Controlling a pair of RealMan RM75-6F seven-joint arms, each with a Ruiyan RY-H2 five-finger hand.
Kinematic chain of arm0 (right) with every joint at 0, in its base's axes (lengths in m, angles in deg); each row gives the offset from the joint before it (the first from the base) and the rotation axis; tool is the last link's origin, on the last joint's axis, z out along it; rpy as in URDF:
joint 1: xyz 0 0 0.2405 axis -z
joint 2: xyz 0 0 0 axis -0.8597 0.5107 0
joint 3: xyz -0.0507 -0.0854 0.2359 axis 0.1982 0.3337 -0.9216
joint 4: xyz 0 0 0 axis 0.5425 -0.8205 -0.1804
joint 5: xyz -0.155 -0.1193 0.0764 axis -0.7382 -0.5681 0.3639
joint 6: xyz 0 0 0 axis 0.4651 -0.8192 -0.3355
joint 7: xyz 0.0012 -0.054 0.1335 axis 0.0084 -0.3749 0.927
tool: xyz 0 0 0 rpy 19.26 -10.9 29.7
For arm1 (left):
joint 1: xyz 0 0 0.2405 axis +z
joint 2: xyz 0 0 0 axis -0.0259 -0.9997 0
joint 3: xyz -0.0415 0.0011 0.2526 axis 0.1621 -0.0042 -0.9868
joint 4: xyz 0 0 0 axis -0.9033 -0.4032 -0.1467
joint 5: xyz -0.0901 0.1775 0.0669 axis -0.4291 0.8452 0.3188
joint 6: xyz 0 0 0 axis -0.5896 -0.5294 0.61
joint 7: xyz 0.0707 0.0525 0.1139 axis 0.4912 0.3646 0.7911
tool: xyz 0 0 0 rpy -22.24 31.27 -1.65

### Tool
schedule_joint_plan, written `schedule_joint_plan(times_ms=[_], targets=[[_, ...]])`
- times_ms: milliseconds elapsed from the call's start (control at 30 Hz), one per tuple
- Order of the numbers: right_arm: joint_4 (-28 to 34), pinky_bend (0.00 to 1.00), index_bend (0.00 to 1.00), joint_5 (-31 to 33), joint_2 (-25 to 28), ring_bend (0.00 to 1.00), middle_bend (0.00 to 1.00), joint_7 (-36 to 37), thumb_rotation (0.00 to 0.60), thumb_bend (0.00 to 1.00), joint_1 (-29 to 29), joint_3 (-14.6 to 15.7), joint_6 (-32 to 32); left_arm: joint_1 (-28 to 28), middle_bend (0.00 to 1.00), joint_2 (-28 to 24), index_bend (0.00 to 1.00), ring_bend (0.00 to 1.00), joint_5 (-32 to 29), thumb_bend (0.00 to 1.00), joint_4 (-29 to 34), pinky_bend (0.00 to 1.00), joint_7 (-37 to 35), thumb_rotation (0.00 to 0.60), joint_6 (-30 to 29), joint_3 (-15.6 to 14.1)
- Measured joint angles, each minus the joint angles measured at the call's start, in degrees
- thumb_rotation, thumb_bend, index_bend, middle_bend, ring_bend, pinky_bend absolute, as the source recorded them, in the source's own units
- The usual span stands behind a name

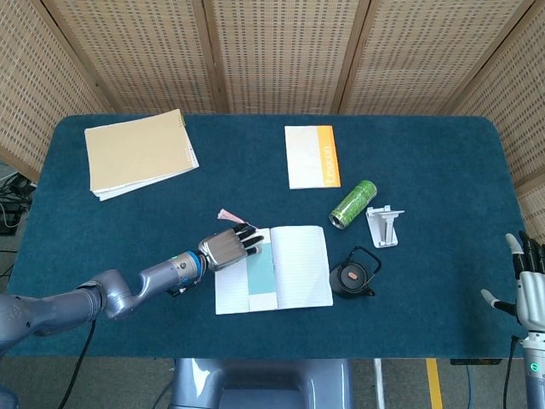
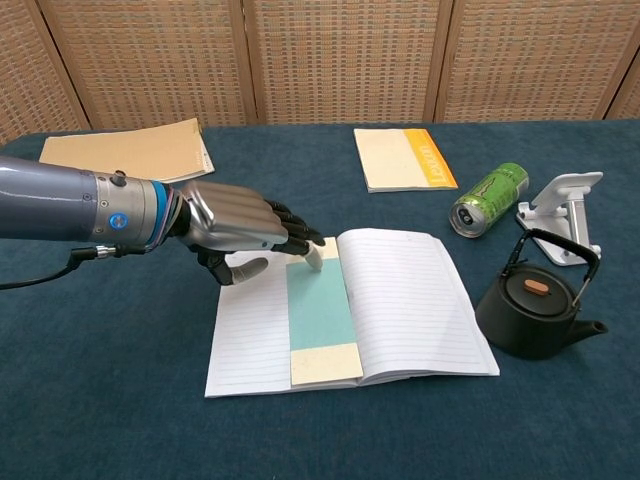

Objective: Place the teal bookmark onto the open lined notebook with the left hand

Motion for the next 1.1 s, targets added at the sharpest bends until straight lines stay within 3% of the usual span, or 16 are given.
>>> schedule_joint_plan(times_ms=[200, 400, 633, 867, 1100], targets=[[0.07, 0.0, 0.02, -0.09, 0.06, 0.0, 0.0, 0.13, 0.6, 0.11, 0.03, -0.02, -0.18, 1.27, 0.0, -0.88, 0.09, 0.0, -0.4, 0.73, 0.9, 0.05, -0.58, 0.6, -2.7, 0.5], [0.94, 0.0, 0.02, -0.52, 0.43, 0.0, 0.0, 0.07, 0.6, 0.12, 0.12, 0.12, -0.53, 6.75, 0.0, -3.47, 0.01, 0.0, -2.72, 0.38, 5.23, 0.0, 0.95, 0.6, -12.36, 1.77], [3.08, 0.0, 0.02, -1.67, 1.24, 0.0, 0.0, -0.67, 0.6, 0.11, 0.3, 0.39, -1.78, 17.07, 0.0, -5.8, 0.0, 0.0, -6.43, 0.19, 11.09, 0.0, 8.49, 0.6, -28.52, 2.69], [5.68, 0.0, 0.0, -3.4, 2.12, 0.0, 0.0, -1.67, 0.6, 0.11, 0.29, 1.03, -2.71, 31.49, 0.0, -7.96, 0.0, 0.0, -8.04, 0.13, 16.47, 0.0, 11.1, 0.6, -45.4, 1.04], [8.35, 0.0, 0.0, -4.93, 2.92, 0.0, 0.0, -3.05, 0.6, 0.11, 0.31, 1.52, -3.87, 41.43, 0.0, -10.74, 0.0, 0.0, -6.24, 0.13, 18.79, 0.0, 10.23, 0.6, -54.25, -2.88]])
